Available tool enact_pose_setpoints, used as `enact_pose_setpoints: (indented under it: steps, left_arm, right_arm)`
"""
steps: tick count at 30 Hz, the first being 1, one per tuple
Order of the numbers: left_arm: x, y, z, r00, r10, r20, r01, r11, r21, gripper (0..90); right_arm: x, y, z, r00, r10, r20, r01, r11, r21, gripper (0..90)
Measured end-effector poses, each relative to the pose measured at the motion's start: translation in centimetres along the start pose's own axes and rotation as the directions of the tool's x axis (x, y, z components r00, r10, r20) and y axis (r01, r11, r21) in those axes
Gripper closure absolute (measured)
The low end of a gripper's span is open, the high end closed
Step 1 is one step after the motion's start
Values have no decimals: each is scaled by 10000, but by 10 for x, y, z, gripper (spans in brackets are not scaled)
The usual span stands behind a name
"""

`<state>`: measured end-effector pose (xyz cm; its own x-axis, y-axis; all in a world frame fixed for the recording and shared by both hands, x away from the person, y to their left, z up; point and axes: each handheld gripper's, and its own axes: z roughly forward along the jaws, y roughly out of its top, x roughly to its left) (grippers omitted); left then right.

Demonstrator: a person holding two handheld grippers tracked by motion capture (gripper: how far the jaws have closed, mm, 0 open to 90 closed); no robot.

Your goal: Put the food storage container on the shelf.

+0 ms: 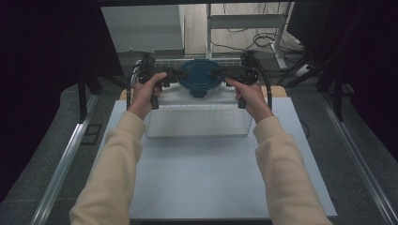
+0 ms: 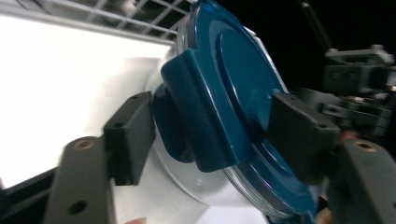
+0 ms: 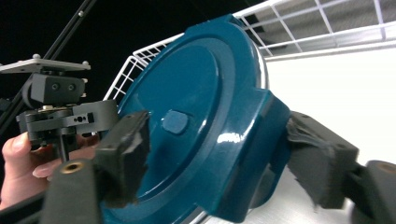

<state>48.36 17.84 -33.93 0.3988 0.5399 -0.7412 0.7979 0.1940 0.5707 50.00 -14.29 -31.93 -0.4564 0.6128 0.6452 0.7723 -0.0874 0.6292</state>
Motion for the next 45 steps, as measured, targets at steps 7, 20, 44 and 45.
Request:
enact_pose_setpoints:
  steps: [7,20,44,45]
  left_arm:
    - [-19,-13,-19,9826,1351,-1275,-1390,9901,-219,179]
    - [-39,-111,-72,9022,3820,-2001,-3880,9216,97,199]
    - [13,-242,-75,8903,3981,-2213,-3744,9163,1423,209]
    - [13,-242,-76,8912,3961,-2210,-3732,9173,1387,209]
  right_arm:
    - [16,-10,-22,9921,-1109,591,1143,9918,-571,164]
    - [23,-87,-94,9084,-3982,1275,4064,9126,-447,177]
    - [-33,-231,-113,8857,-4417,1428,4431,8962,234,202]
    - [-33,-231,-113,8829,-4468,1442,4489,8934,198,201]
